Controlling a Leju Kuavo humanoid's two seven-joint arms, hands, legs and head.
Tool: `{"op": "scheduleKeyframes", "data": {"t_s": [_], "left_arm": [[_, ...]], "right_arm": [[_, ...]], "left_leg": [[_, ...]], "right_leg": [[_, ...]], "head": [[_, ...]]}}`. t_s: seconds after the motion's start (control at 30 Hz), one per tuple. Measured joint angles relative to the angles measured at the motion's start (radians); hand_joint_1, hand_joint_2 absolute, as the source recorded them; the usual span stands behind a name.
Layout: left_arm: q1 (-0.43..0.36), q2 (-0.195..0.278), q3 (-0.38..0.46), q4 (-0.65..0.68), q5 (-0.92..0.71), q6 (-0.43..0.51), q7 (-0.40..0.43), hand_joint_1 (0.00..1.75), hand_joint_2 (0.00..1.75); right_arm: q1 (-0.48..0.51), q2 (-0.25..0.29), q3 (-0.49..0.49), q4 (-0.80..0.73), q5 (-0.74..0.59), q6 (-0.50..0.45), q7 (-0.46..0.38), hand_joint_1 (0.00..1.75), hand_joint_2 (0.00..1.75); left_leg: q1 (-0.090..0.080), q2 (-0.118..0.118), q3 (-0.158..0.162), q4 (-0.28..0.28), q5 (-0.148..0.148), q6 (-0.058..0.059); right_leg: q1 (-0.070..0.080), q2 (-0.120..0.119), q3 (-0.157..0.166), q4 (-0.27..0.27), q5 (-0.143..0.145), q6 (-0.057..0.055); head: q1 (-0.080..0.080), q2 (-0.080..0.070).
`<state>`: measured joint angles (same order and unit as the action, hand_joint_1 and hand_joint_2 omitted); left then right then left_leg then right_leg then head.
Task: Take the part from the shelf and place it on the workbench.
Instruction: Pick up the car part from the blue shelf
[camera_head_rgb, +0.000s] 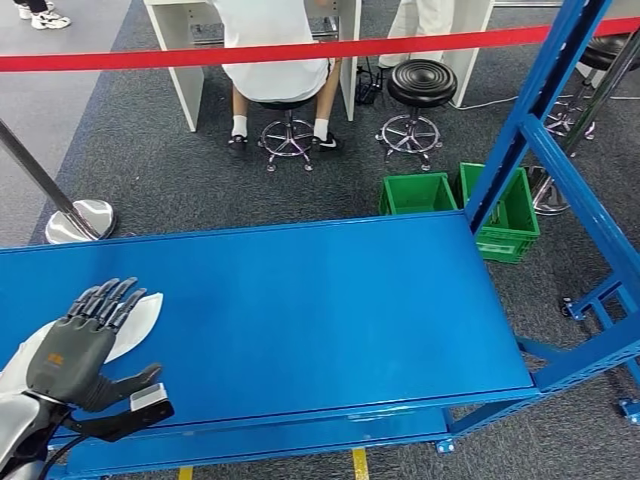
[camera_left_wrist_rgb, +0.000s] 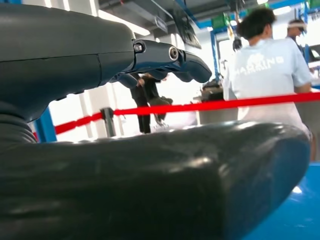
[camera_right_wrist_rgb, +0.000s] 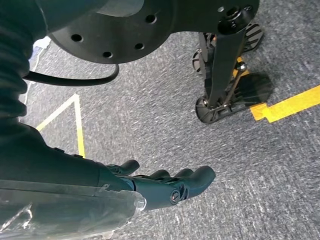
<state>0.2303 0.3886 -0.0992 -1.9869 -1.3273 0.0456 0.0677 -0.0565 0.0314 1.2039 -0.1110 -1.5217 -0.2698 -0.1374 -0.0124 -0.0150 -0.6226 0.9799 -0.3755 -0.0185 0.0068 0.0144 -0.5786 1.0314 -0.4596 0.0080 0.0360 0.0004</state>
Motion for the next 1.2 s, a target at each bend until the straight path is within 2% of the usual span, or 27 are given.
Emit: {"op": "scheduleKeyframes", "data": {"t_s": [0.17,0.37,0.57,1.0,1.2], "left_arm": [[0.086,0.003,0.04,-0.036,-0.012,0.044,0.001,0.0,0.0],[0.118,0.004,0.063,-0.054,-0.016,0.052,0.001,0.0,0.0],[0.184,-0.001,0.085,-0.083,-0.057,0.081,0.027,0.0,0.0],[0.225,-0.027,0.091,-0.107,-0.108,0.079,0.092,0.0,0.0],[0.265,-0.058,0.131,-0.108,-0.109,0.095,0.11,0.0,0.0]], "right_arm": [[0.004,0.003,-0.016,0.0,0.0,0.0,-0.007,0.0,1.75],[0.004,0.005,-0.021,0.0,0.0,-0.002,-0.003,0.0,1.75],[0.005,0.007,-0.033,0.0,0.0,-0.017,0.012,0.0,1.75],[0.005,0.012,-0.051,0.0,0.0,-0.019,-0.007,0.0,1.75],[0.005,0.015,-0.065,0.0,0.0,-0.036,-0.004,0.0,1.75]], "left_leg": [[0.0,0.0,0.001,0.0,-0.001,0.001],[0.0,0.0,0.001,0.0,-0.001,0.0],[0.0,0.0,0.002,0.0,-0.002,0.0],[0.0,-0.001,0.005,0.0,-0.004,0.0],[0.0,-0.001,0.005,0.0,-0.004,0.0]], "right_leg": [[0.0,-0.001,-0.003,0.0,-0.002,0.001],[0.0,-0.001,0.001,0.0,-0.002,0.001],[0.0,-0.001,0.001,0.0,-0.002,0.001],[0.0,-0.001,0.004,-0.001,-0.004,0.0],[0.0,-0.001,0.005,-0.001,-0.004,0.0]], "head": [[0.0,0.0],[0.0,0.0],[0.0,0.0],[0.0,0.0],[0.0,0.0]]}}
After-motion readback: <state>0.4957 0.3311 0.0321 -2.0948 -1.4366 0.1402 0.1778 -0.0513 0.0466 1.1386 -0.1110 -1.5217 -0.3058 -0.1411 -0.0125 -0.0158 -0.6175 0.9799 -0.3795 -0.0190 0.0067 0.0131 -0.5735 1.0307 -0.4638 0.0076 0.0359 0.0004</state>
